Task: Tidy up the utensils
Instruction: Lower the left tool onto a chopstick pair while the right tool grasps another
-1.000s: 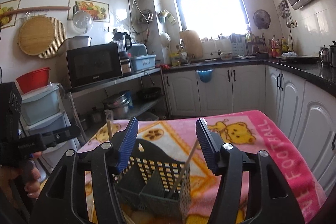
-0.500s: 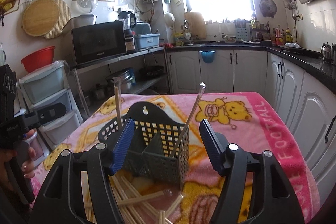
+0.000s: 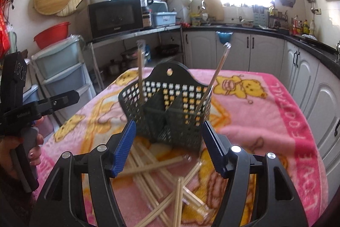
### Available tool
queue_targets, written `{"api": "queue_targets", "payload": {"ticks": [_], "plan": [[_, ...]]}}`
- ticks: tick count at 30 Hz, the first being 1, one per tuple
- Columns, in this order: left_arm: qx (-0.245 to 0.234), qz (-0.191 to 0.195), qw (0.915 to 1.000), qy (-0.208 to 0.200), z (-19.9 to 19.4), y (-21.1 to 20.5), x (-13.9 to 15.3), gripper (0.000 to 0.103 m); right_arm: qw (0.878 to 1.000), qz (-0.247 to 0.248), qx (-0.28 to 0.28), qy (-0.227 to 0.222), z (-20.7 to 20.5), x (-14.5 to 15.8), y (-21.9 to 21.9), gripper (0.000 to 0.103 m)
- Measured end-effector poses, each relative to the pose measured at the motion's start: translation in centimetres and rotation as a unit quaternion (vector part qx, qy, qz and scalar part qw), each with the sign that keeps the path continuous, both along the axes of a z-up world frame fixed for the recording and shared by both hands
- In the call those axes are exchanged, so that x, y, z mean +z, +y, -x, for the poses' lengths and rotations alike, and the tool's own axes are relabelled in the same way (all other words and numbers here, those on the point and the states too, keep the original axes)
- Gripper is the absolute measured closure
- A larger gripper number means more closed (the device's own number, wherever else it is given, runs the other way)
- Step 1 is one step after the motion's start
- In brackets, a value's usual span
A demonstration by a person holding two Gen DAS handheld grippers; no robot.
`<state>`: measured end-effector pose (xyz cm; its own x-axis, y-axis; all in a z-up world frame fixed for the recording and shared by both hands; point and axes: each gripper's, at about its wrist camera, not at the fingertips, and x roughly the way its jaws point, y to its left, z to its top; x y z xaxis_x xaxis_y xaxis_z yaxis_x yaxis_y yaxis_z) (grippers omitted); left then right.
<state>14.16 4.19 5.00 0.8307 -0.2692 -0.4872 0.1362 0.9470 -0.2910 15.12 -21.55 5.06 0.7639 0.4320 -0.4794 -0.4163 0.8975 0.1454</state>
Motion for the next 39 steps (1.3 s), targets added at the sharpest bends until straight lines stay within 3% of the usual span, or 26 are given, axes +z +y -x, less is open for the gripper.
{"api": "queue_targets", "payload": {"ticks": [10, 15, 26, 32, 39], "plan": [[-0.004, 0.006, 0.9995, 0.03, 1.7, 0.7, -2.8, 0.011, 0.998, 0.04, 0.018, 0.045, 1.4, -2.7, 1.1, 0.041], [-0.008, 0.023, 0.998, 0.058, 2.2, 1.4, -4.6, 0.011, 0.995, 0.056, 0.018, 0.086, 1.3, -4.3, 1.1, 0.055], [-0.038, 0.049, 0.9908, 0.121, 3.1, 1.4, -8.8, 0.011, 0.986, 0.084, 0.018, 0.143, -1.0, -7.5, 1.6, 0.062], [-0.059, 0.067, 0.9844, 0.151, 2.9, 1.1, -10.7, 0.027, 0.983, 0.075, 0.017, 0.168, -2.7, -8.6, 1.7, 0.065], [-0.078, 0.068, 0.9805, 0.167, 2.7, 0.2, -11.7, 0.05, 0.981, 0.076, 0.018, 0.179, -4.3, -9.0, 1.4, 0.077]]}}
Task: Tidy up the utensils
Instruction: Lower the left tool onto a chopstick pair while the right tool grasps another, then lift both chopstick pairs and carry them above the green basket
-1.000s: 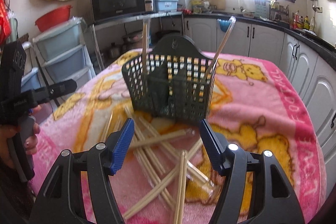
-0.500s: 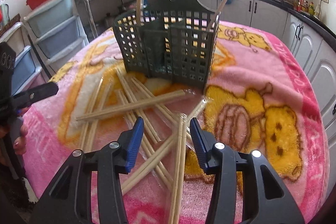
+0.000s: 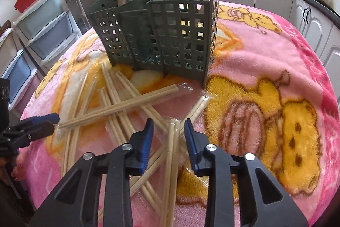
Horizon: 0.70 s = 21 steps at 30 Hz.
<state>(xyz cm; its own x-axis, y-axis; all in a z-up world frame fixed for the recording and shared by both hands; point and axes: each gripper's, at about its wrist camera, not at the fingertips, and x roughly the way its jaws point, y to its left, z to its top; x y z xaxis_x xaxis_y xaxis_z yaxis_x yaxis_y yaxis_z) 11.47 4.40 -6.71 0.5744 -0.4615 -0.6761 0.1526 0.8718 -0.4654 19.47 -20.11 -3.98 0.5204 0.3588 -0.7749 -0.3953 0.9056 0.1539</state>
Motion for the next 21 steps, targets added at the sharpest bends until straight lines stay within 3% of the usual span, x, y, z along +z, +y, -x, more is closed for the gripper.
{"api": "queue_targets", "payload": {"ticks": [5, 7, 9, 15, 21], "plan": [[-0.007, -0.016, 0.9998, 0.005, -0.3, -0.8, -0.4, 0.067, 1.0, -0.004, 0.003, 0.003, -0.6, -0.1, -0.2, 0.08], [-0.004, -0.029, 0.9996, 0.005, -0.3, -0.9, -0.4, 0.081, 1.0, -0.002, 0.004, 0.002, -0.6, -0.1, -0.1, 0.081], [0.0, -0.029, 0.9995, 0.006, -0.3, -0.6, -0.5, 0.089, 1.0, 0.0, 0.005, 0.001, -0.7, -0.1, -0.1, 0.084], [0.012, -0.023, 0.9995, -0.015, 0.2, 0.3, 0.6, 0.096, 1.0, -0.001, 0.008, -0.01, -0.4, 0.4, -0.4, 0.093], [0.007, -0.025, 0.9974, -0.068, 0.6, 0.5, 4.2, 0.098, 0.999, -0.025, 0.008, -0.033, 0.3, 2.6, -1.2, 0.094]]}}
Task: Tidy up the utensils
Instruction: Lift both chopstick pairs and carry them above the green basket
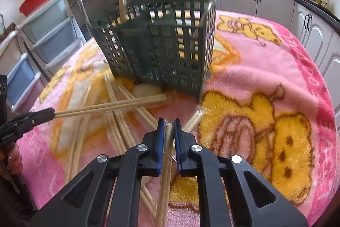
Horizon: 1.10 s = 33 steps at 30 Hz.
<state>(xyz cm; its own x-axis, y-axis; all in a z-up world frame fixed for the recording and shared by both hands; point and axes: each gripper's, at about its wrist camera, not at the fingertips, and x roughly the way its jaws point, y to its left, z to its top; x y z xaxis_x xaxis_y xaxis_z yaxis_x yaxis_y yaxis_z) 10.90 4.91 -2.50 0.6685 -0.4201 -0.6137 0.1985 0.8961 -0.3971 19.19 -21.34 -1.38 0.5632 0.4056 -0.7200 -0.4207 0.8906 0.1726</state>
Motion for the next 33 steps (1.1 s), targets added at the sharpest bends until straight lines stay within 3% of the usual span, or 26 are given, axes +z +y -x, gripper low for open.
{"api": "queue_targets", "payload": {"ticks": [15, 24, 33], "plan": [[-0.027, -0.004, 0.9934, -0.112, -1.0, -1.4, 8.8, 0.101, 0.99, -0.08, 0.005, -0.117, 3.0, 8.2, -1.6, 0.097], [-0.049, 0.017, 0.9855, -0.162, -1.7, -2.3, 13.4, 0.101, 0.967, -0.131, -0.002, -0.219, 3.7, 13.1, -2.3, 0.097], [-0.068, -0.002, 0.9751, -0.211, -2.5, -4.3, 18.0, 0.101, 0.943, -0.145, -0.007, -0.299, 2.1, 17.0, -2.4, 0.097]]}}
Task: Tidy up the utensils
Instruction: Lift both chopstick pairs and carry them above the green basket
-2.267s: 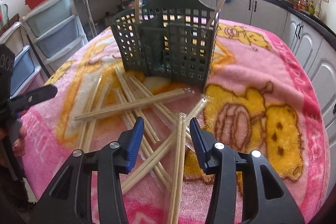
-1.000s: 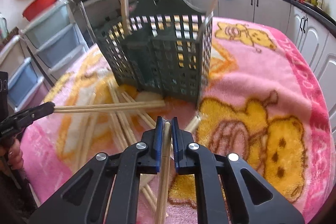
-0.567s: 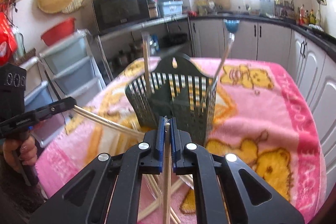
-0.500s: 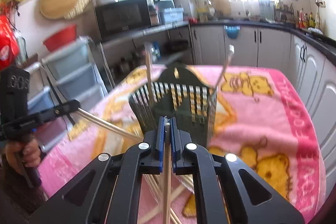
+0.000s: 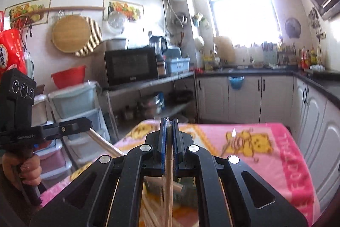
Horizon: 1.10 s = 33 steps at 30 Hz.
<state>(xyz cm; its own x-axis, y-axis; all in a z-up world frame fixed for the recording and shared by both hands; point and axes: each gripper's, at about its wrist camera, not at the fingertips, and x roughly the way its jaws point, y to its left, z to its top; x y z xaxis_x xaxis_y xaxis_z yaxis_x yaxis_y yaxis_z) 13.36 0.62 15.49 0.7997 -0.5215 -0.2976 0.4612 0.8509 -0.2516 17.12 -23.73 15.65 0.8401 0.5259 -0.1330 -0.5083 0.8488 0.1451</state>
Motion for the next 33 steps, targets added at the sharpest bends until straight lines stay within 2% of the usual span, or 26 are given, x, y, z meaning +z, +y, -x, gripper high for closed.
{"api": "queue_targets", "payload": {"ticks": [10, 19, 24, 33], "plan": [[0.016, -0.013, 0.9995, -0.023, -2.2, 0.1, 3.1, 0.101, 0.995, -0.026, -0.01, -0.092, -2.5, 4.2, 0.2, 0.097], [0.024, -0.039, 0.9988, -0.018, -4.0, 0.1, 3.8, 0.101, 0.984, -0.037, -0.038, -0.171, -4.7, 5.5, 0.8, 0.097], [0.021, -0.043, 0.9988, -0.002, -5.1, -0.1, 3.0, 0.101, 0.98, -0.03, -0.06, -0.186, -6.7, 4.8, 1.6, 0.097], [0.015, -0.052, 0.9983, 0.023, -6.6, -0.9, 1.0, 0.101, 0.98, -0.021, -0.077, -0.185, -8.3, 2.5, 2.5, 0.097]]}}
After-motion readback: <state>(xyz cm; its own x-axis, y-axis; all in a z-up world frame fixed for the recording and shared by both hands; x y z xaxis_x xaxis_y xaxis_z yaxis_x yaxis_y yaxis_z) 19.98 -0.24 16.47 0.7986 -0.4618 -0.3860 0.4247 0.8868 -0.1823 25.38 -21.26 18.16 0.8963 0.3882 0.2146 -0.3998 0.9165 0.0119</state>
